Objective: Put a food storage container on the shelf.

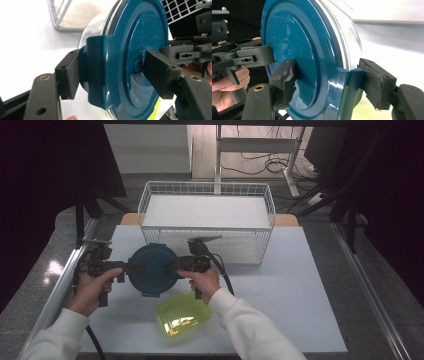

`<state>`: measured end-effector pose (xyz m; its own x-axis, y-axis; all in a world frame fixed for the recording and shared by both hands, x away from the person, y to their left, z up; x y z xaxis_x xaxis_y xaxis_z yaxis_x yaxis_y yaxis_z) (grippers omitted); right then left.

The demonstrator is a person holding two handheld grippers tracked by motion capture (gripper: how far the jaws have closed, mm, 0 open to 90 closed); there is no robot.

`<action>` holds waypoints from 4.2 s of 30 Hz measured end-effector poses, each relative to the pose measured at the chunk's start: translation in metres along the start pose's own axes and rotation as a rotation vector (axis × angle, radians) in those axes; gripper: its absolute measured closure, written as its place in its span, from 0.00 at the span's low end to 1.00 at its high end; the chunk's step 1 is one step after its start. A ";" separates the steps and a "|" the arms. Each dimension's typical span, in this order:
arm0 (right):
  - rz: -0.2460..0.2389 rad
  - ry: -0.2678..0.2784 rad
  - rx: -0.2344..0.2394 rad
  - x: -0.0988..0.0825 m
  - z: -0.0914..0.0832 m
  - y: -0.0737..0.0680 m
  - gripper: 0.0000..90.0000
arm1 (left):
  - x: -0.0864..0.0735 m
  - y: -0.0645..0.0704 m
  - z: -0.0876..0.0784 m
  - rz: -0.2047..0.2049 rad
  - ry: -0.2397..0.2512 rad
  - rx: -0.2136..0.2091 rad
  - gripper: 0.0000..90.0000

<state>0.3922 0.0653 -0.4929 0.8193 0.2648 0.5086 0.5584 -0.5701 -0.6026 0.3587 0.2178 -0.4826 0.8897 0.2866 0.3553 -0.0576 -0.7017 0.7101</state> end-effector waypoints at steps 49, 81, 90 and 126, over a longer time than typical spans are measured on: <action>-0.045 0.136 -0.132 0.009 -0.139 0.015 0.35 | 0.005 0.127 0.035 0.138 -0.031 -0.100 0.36; -0.094 0.197 -0.161 0.040 -0.187 0.005 0.35 | 0.032 0.177 0.028 0.204 -0.013 -0.120 0.36; -0.108 0.213 -0.164 0.053 -0.199 0.003 0.35 | 0.046 0.190 0.025 0.228 -0.004 -0.122 0.37; -0.150 0.207 -0.178 0.120 -0.213 0.026 0.36 | 0.109 0.206 0.044 0.207 0.031 -0.161 0.37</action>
<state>0.4773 -0.0837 -0.3162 0.6757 0.2027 0.7087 0.6244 -0.6685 -0.4041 0.4639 0.0764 -0.3244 0.8374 0.1688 0.5198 -0.3109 -0.6352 0.7071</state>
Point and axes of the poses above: each handheld gripper's, and its own axes: z roughly forward along the jaws, x roughly out of its top, y roughly to its right, the point moved 9 cm from there along z, roughly forward along the jaws, and after that the axes turned 12 degrees about -z, right-handed, at the moved point
